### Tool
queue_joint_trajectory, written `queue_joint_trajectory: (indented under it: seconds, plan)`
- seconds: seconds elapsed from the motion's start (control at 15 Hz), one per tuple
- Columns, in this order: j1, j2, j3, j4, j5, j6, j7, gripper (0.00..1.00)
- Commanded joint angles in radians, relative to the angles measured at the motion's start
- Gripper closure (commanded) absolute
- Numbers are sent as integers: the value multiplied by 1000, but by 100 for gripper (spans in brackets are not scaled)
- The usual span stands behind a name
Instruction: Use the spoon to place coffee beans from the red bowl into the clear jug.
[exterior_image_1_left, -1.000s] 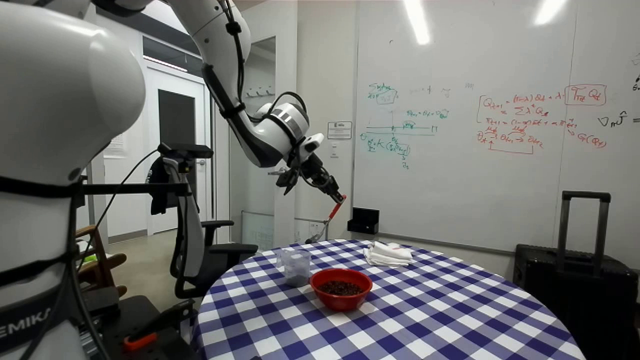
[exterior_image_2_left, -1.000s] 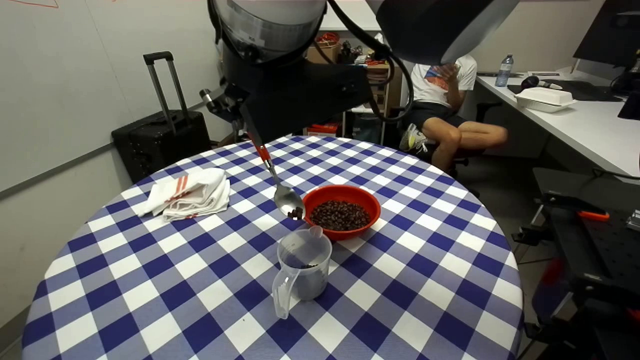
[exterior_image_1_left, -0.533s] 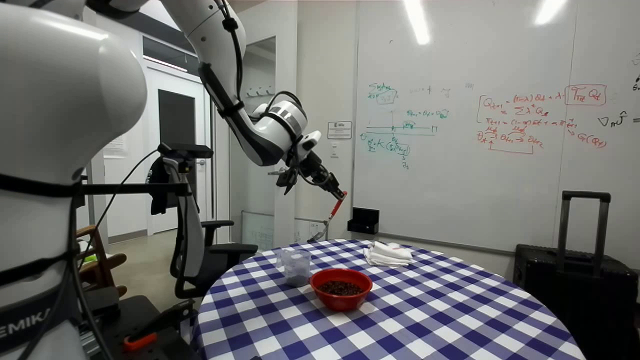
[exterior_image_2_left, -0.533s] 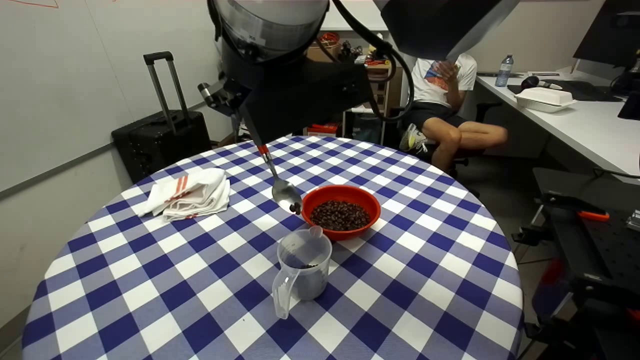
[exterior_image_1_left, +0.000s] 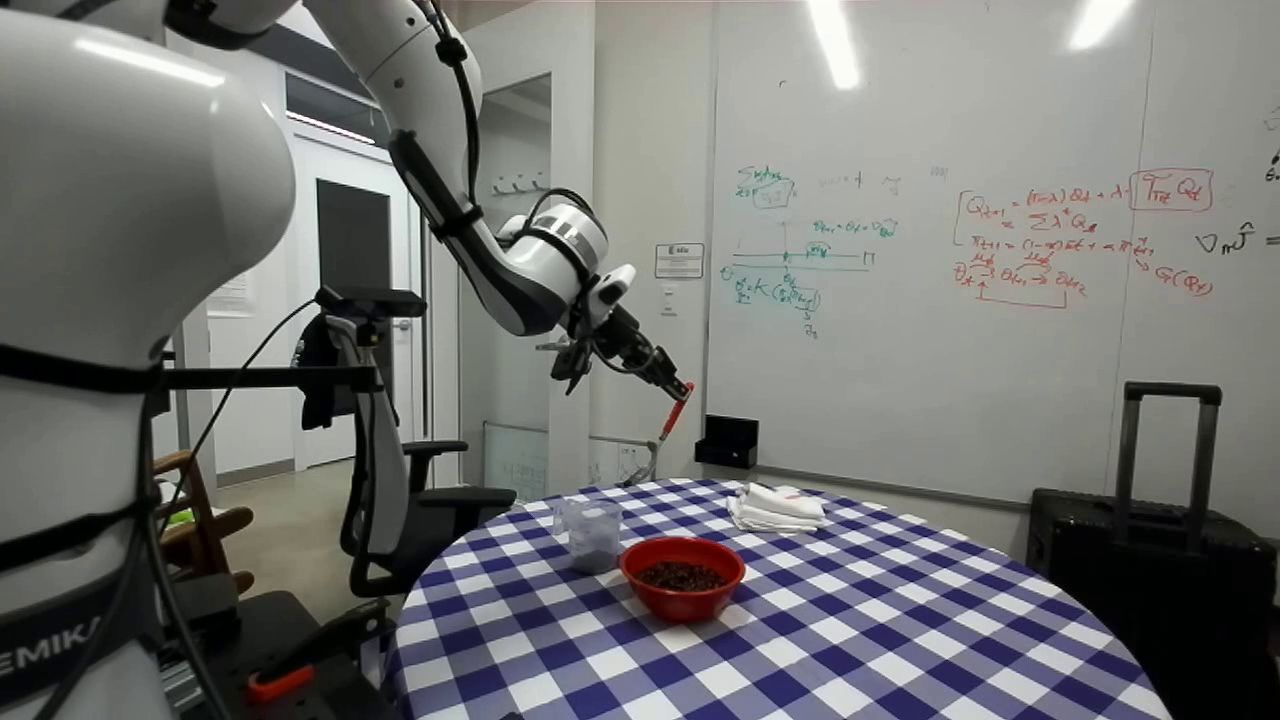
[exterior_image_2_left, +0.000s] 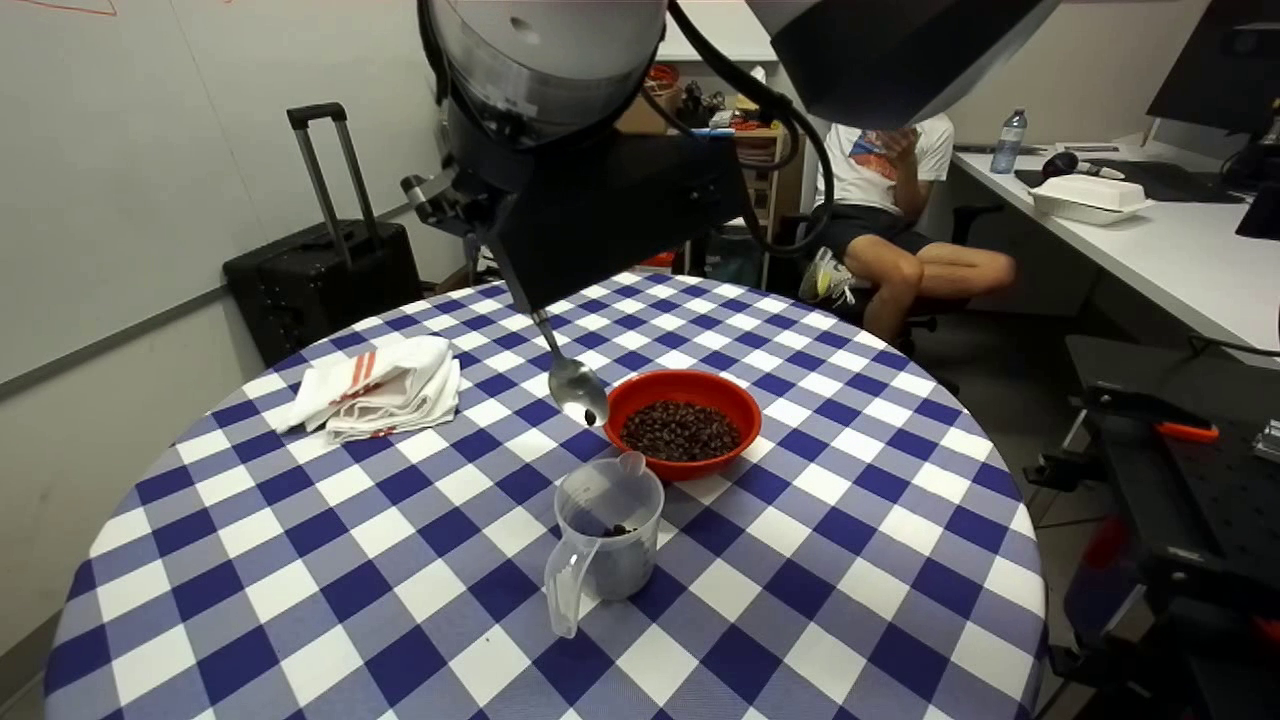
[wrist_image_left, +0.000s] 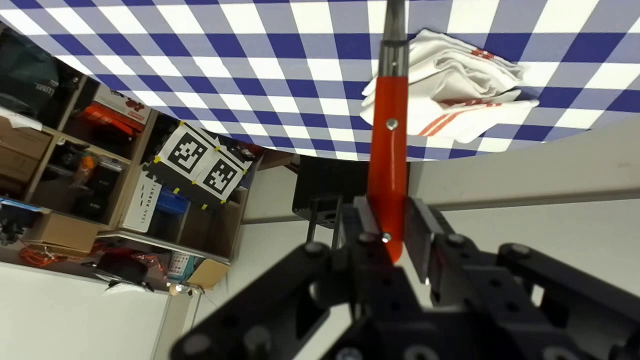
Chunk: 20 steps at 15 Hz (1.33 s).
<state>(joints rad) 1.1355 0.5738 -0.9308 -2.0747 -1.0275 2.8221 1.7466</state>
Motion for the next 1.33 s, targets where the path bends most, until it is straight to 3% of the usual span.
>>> queue_joint_trajectory:
  seconds: [0.0,0.07,0.27,0.4,0.8,1.0,1.07,1.13,1.27]
  plan:
    - [56,15,-40,-8,-56,-22,74,95]
    - [0,-27,29,-1,-134,-65,113,95]
    - [-58,-69,119,0,-248,-141,177,95]
    - [-141,-114,223,-4,-314,-199,202,95]
    - [-562,-199,610,10,-328,-269,143,95]
    - [-783,-197,766,30,-294,-250,-6,95]
    - [-840,-192,801,34,-276,-244,-72,95]
    - [-798,-175,728,36,-232,-215,-163,95]
    - [-853,-161,740,38,-204,-245,-297,95]
